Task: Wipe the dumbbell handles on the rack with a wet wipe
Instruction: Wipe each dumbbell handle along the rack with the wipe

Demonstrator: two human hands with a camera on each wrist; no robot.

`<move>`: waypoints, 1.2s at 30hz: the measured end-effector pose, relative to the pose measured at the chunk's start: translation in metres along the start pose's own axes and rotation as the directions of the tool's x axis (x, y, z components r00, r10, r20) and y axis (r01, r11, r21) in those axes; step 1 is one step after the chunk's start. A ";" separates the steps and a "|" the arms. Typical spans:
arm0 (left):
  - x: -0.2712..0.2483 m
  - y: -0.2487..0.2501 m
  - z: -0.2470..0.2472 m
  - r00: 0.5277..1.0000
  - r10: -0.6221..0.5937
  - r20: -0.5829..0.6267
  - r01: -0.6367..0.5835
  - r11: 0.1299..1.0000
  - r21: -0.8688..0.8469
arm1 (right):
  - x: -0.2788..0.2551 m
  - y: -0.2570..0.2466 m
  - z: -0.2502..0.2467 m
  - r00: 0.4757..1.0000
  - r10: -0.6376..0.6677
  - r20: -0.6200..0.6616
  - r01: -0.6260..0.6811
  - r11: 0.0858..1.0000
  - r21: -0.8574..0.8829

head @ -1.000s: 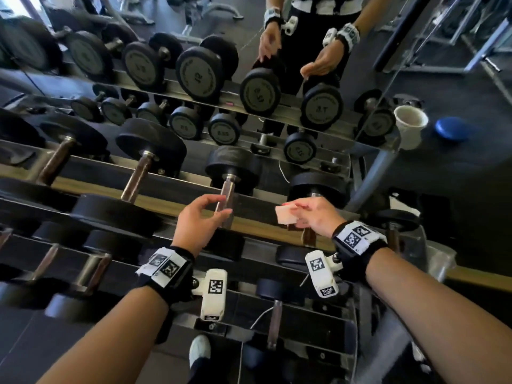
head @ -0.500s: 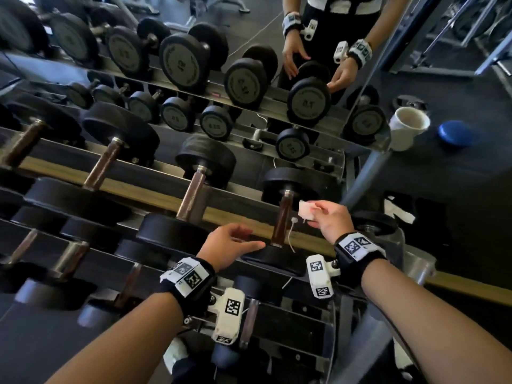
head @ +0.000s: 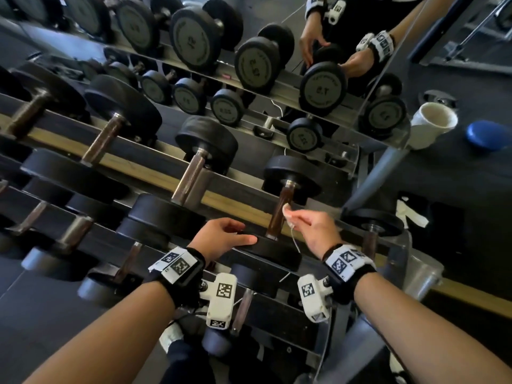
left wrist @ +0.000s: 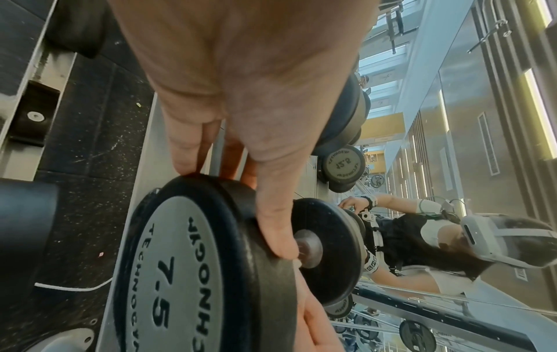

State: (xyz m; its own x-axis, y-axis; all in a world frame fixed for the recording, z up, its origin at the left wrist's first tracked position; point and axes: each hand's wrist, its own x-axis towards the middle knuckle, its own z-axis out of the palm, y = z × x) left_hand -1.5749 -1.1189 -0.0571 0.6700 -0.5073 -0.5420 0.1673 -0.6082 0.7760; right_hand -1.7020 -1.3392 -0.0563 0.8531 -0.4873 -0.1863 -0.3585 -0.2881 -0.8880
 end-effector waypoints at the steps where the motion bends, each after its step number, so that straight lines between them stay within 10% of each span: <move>1: -0.001 0.000 0.001 1.000 -0.003 0.001 0.003 1.000 -0.008 | -0.008 0.001 0.001 0.999 -0.002 0.032 0.003 1.000 -0.023; 7: -0.009 0.000 0.000 1.000 0.005 0.000 -0.005 1.000 0.005 | -0.015 -0.007 -0.012 0.970 0.033 0.241 -0.024 0.999 -0.042; 12: -0.011 0.003 -0.001 1.000 -0.009 0.015 0.008 1.000 0.025 | 0.016 -0.006 -0.026 0.986 0.128 -0.107 -0.105 0.974 0.201; 19: -0.011 0.003 0.002 0.999 -0.036 0.000 0.036 0.999 0.001 | 0.030 -0.003 0.000 0.981 0.058 -0.186 -0.044 0.996 0.082; 36: -0.014 0.015 0.000 0.998 -0.055 0.037 0.054 0.998 0.045 | -0.013 -0.021 -0.014 0.932 0.117 0.342 -0.113 0.993 -0.033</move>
State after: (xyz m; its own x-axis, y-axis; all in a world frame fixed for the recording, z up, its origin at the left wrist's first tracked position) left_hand -1.5818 -1.1212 -0.0382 0.6322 -0.4953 -0.5958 0.1702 -0.6614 0.7305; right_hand -1.7112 -1.3383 -0.0298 0.8830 -0.2062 -0.4217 -0.4648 -0.2588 -0.8468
